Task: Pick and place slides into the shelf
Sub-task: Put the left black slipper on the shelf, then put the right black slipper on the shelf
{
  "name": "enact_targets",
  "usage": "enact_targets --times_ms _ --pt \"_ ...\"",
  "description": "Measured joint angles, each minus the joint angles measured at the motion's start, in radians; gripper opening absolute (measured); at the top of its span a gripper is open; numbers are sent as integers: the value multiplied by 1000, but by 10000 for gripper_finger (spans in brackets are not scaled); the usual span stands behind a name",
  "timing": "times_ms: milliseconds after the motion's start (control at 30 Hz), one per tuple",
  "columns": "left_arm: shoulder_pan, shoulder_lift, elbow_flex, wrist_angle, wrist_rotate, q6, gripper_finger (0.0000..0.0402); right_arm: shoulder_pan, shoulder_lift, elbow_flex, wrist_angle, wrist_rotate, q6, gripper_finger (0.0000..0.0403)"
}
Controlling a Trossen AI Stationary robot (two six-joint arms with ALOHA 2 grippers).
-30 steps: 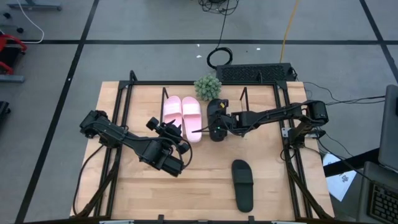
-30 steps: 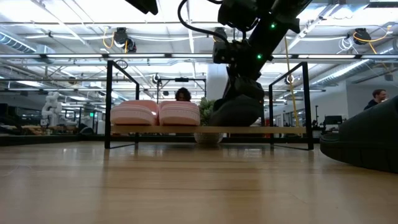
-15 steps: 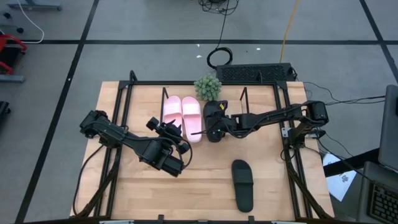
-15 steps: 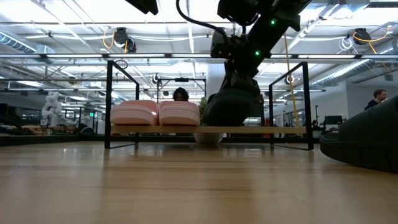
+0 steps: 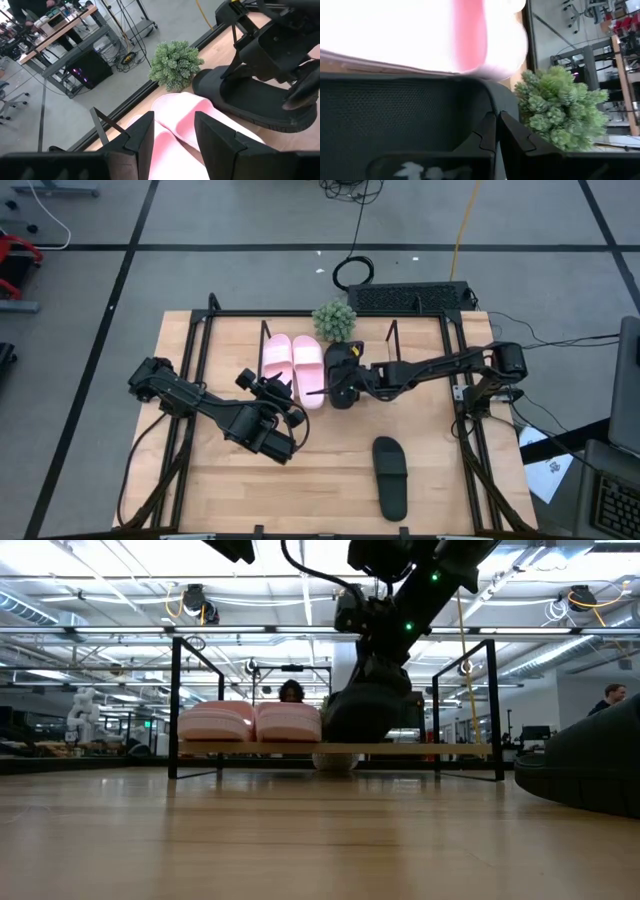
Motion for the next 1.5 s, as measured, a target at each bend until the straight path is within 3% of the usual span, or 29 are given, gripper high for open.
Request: enact_targets --times_ms 300,1100,1267,1500 --pt "0 0 0 8 8 0 145 -8 75 2 27 -2 -12 2" --pt "0 0 0 20 26 10 145 26 56 1 59 29 -13 135" --pt "0 0 0 20 26 10 145 57 51 1 39 101 -29 150" --pt "0 0 0 21 27 8 145 103 -18 1 3 107 -11 160"
